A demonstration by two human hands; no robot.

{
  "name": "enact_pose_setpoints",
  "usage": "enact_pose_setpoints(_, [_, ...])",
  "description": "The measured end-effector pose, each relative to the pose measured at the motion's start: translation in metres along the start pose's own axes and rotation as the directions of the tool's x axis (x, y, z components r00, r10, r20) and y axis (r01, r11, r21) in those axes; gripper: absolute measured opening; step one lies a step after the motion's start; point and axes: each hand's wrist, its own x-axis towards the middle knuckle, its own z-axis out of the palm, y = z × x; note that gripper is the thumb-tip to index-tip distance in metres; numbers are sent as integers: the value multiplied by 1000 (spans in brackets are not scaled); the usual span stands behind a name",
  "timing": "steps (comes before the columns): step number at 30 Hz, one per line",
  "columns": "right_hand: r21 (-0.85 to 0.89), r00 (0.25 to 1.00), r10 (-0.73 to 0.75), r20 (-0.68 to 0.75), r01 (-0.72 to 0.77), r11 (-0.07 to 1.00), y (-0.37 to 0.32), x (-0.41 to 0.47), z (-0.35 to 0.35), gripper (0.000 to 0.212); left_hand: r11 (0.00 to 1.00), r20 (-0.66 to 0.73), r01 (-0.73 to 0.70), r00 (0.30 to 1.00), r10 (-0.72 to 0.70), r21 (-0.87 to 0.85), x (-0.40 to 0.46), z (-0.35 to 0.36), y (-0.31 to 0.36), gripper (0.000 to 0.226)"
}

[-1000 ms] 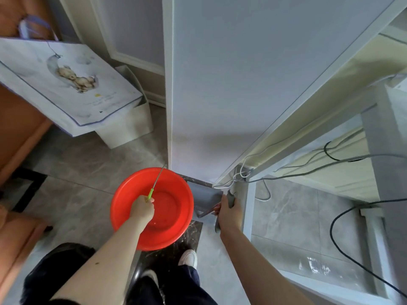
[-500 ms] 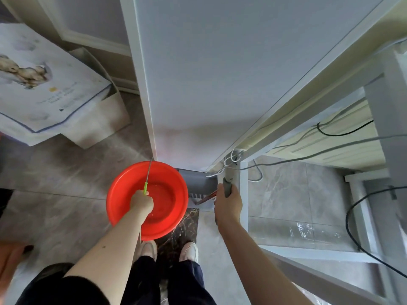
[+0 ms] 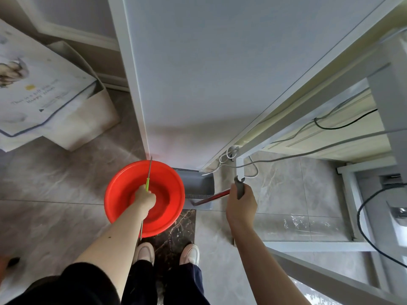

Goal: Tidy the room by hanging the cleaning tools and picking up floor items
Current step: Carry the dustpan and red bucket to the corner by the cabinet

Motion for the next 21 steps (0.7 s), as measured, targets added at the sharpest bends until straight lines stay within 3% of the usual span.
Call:
enact_pose_setpoints(6, [15, 1000, 9, -19, -8, 1000, 7, -4, -3, 27, 987, 64, 47, 997, -38, -156, 9, 6, 5, 59])
enact_pose_setpoints(15, [22, 999, 21, -31, -21, 1000, 13, 3, -13, 27, 978, 118, 46, 993, -22, -204, 19, 27, 12, 61])
enact_pose_setpoints(21, [-22, 999, 13, -39, -14, 1000, 13, 11, -18, 26, 973, 83, 67, 995, -50, -222, 28, 32, 14, 61])
